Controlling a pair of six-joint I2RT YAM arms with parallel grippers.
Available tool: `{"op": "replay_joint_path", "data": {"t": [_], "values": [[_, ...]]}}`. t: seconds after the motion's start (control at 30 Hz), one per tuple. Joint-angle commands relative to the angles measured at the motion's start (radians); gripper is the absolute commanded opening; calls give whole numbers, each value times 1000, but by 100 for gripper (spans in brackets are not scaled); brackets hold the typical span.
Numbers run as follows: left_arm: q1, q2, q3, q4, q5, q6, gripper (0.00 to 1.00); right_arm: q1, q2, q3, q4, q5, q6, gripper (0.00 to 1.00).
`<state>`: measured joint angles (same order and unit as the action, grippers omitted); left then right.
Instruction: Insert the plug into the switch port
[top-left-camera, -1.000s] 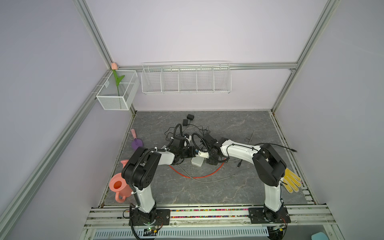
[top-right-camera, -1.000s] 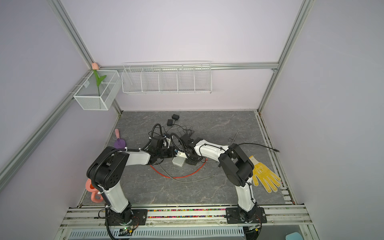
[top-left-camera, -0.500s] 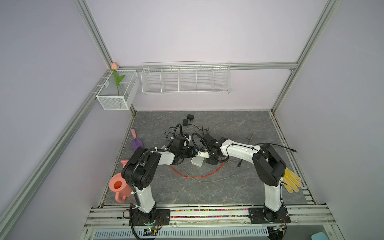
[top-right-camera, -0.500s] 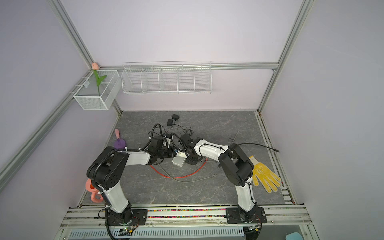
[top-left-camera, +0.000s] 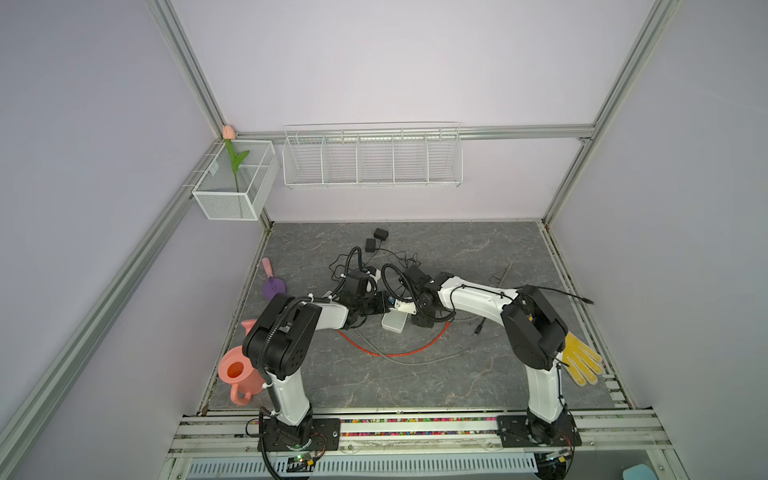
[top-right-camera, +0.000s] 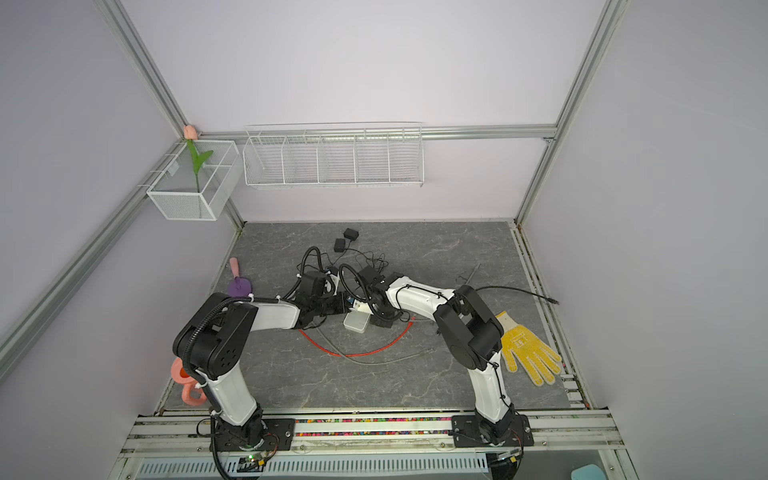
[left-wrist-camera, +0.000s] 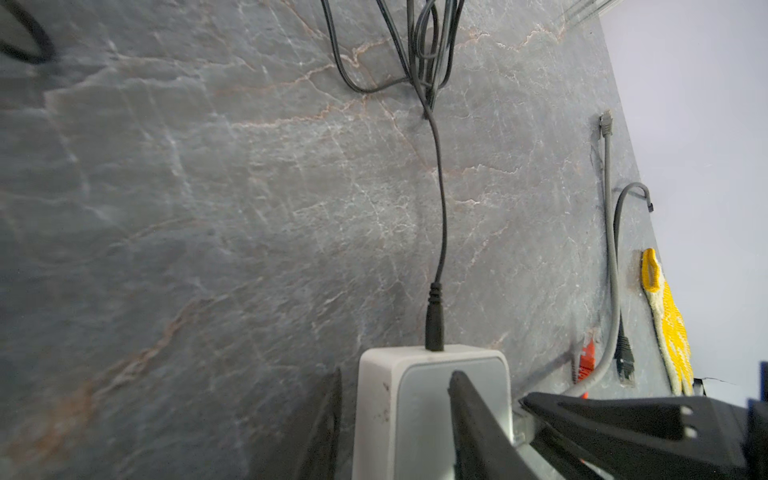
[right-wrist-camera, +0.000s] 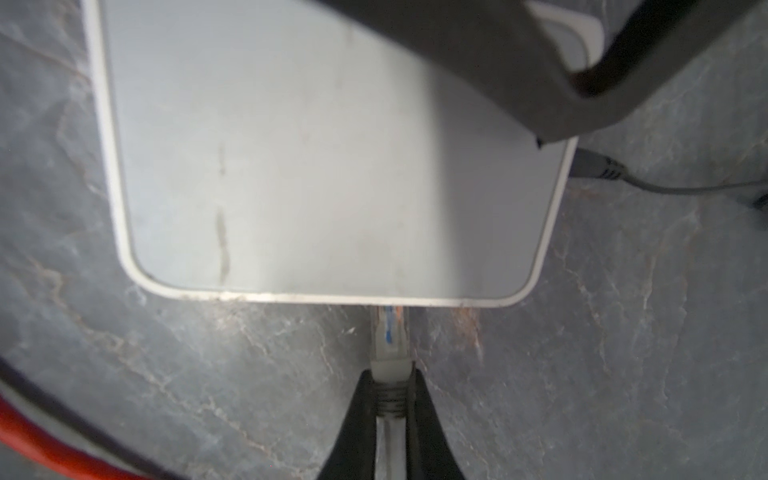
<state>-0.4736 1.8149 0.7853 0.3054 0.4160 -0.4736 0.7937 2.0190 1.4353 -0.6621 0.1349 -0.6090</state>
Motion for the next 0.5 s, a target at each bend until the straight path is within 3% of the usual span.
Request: {"op": "replay_joint_path", "data": {"t": [0.0,0.47], "values": [[-27,7,-23,-43,56,10,43,-3,52,40,76,4,15,7],[-26,24,-23,-34,78,11,43,-4,67,75,88,-49,25,7]]}}
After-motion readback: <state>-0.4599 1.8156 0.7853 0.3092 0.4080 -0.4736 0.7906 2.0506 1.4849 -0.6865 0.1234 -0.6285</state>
